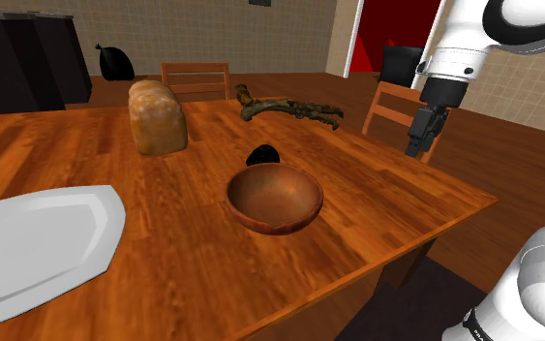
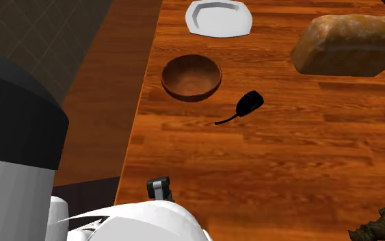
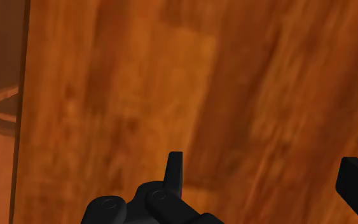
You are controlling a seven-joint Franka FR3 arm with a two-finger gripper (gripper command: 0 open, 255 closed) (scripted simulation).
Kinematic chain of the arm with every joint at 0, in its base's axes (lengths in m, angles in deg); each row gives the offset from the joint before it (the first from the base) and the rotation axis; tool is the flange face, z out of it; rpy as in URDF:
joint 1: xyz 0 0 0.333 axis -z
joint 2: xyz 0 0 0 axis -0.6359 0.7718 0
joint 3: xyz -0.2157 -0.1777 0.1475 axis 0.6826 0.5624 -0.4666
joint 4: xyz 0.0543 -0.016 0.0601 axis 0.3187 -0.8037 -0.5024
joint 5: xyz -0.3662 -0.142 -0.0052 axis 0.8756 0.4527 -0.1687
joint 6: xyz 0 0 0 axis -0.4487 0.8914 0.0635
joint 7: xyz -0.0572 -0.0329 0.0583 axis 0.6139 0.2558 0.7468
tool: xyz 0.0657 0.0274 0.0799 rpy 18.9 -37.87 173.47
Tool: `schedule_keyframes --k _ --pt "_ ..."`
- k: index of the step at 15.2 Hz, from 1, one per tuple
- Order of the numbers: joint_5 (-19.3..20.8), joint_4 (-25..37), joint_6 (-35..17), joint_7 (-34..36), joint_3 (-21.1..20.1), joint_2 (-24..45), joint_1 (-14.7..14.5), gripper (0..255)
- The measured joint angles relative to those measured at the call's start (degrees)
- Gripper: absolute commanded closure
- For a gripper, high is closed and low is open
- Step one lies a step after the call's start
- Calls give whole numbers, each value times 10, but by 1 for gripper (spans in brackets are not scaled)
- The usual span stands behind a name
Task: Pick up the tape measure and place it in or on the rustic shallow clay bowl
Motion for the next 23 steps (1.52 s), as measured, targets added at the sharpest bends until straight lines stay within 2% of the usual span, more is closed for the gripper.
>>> schedule_keyframes --k 3,9,17,23 --pt "-2 12 -8 1 -7 20 -5 0" --pt "-18 73 -51 26 -58 118 -34 0" --pt "-7 209 -75 53 -116 273 -61 0" --pt "23 334 -74 85 -159 396 -86 0"
